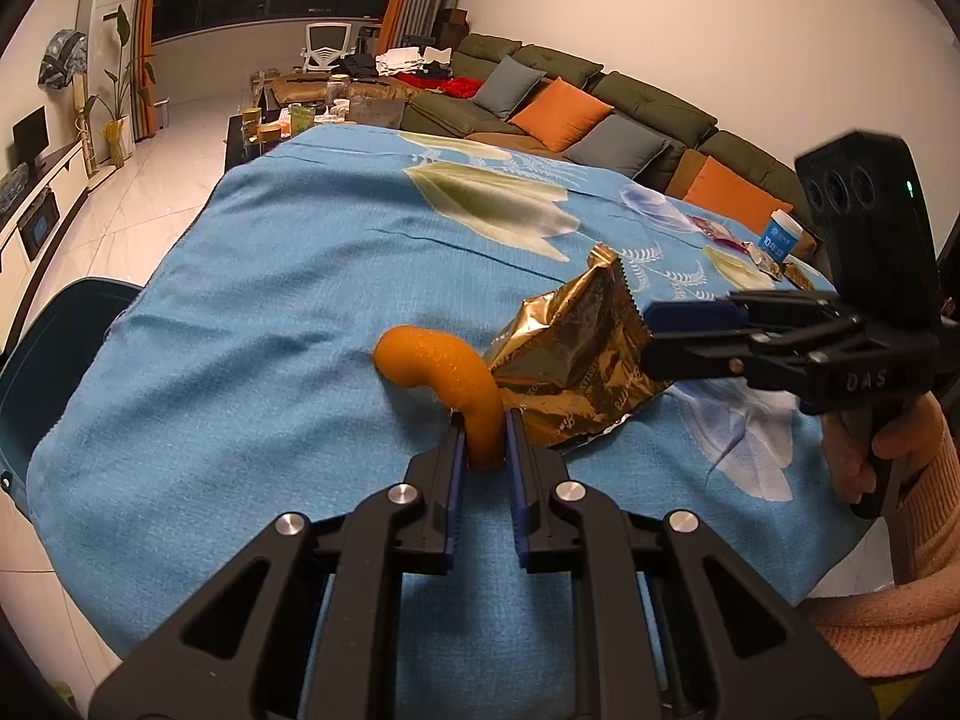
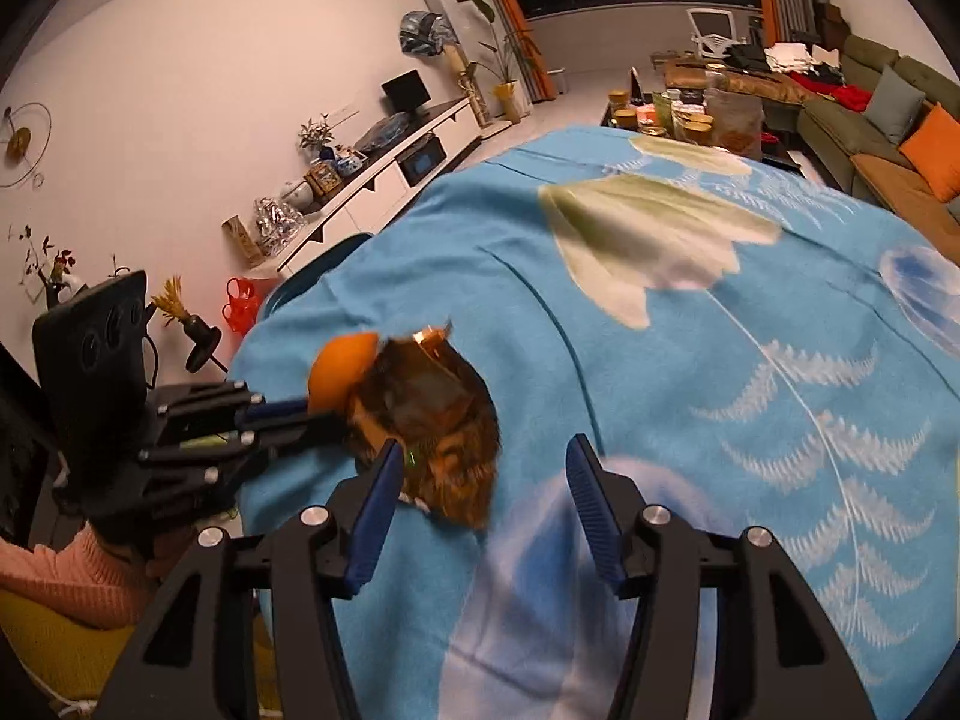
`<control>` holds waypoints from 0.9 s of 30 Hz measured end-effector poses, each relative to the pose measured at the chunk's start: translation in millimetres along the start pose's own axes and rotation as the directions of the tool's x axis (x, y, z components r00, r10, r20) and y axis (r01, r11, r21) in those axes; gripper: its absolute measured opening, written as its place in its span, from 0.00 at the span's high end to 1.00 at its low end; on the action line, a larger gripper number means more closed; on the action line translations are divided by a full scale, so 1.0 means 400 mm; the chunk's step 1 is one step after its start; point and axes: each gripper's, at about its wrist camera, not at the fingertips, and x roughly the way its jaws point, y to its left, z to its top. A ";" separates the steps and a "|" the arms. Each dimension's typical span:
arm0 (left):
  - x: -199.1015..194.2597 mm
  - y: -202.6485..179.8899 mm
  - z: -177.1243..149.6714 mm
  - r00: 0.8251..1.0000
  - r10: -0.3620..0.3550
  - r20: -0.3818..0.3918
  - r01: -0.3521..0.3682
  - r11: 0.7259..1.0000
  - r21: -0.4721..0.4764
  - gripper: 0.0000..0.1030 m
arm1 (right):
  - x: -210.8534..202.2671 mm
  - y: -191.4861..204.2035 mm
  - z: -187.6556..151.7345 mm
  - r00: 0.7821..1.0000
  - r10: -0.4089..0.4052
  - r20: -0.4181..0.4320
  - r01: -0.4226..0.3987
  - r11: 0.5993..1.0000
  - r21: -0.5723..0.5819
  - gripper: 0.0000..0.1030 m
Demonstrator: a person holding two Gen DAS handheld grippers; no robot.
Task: Collect trash
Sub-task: 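Carry the orange peel and gold wrapper over the teal bin with both tools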
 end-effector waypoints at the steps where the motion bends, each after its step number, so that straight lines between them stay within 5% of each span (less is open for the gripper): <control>1: -0.001 0.000 0.000 1.000 0.001 0.000 -0.001 1.000 -0.002 0.87 | 0.007 0.001 0.008 1.000 0.006 0.003 -0.006 1.000 -0.003 0.49; 3: -0.002 0.001 0.001 1.000 0.011 0.001 -0.011 1.000 -0.003 0.86 | 0.024 0.004 0.016 0.999 0.045 -0.008 -0.045 0.999 -0.006 0.71; 7: -0.015 0.010 0.001 0.999 0.038 0.010 -0.037 0.999 -0.008 0.85 | 0.038 0.019 0.014 0.998 0.048 -0.029 -0.049 0.998 -0.031 0.91; 27: -0.085 0.013 0.011 0.997 0.034 0.076 -0.034 0.999 -0.006 0.86 | -0.027 0.024 -0.003 0.992 0.084 0.099 -0.089 0.994 0.056 0.97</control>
